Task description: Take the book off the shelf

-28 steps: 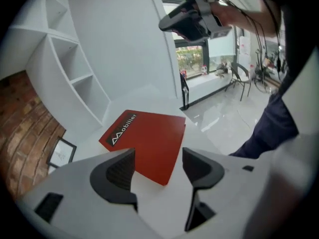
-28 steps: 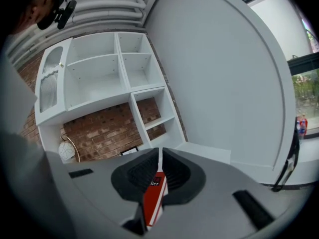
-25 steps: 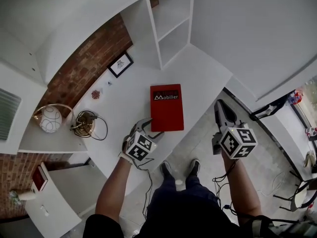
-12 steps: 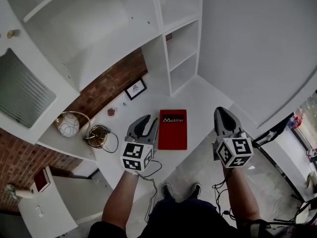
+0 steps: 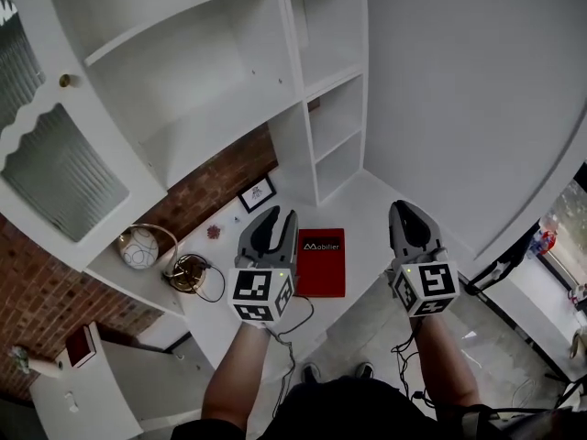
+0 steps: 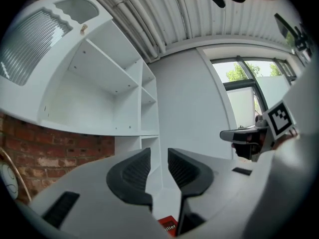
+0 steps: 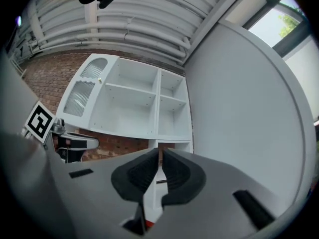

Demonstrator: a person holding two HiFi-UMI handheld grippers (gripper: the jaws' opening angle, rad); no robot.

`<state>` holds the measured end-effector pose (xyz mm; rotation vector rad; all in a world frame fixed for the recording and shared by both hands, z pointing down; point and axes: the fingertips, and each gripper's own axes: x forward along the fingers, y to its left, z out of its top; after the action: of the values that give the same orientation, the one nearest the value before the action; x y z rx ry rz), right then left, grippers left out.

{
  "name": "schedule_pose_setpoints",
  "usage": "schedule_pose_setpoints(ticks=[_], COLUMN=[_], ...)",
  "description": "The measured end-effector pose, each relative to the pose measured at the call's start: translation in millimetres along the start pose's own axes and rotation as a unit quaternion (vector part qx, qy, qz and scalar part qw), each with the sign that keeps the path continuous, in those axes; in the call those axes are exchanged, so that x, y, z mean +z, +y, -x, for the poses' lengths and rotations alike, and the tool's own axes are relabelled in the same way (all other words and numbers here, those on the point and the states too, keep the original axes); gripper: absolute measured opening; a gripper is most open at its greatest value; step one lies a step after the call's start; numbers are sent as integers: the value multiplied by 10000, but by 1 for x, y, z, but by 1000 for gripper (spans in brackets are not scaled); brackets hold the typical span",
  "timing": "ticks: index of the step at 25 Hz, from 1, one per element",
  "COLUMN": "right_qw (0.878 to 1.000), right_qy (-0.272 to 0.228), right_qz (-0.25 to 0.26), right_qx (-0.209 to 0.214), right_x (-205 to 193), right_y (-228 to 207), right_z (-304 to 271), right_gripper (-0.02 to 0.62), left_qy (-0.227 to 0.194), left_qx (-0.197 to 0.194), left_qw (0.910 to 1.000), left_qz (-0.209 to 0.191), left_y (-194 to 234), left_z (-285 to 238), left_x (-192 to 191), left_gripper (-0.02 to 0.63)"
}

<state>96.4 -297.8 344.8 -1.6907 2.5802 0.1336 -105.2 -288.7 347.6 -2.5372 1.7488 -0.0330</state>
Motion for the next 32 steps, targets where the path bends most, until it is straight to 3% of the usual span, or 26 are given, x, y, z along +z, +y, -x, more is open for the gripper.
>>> schedule_pose_setpoints(ticks=[8, 17, 32], right_qw=[9990, 9992, 9998], right_qy=[-159, -150, -101], right_qz=[413, 341, 124], right_qx=[14, 128, 80], right_x=[17, 15, 8], right_y=[1, 6, 1], right_z=[1, -3, -9], right_gripper=[20, 20, 17], left_qy=[-162, -153, -155], left_qx=[132, 30, 51], left_qw=[9997, 9999, 9998], left_qz=[99, -30, 147], left_y=[5, 1, 6], left_z=[7, 9, 4], left_x=[13, 11, 5], left_gripper=[104, 104, 104])
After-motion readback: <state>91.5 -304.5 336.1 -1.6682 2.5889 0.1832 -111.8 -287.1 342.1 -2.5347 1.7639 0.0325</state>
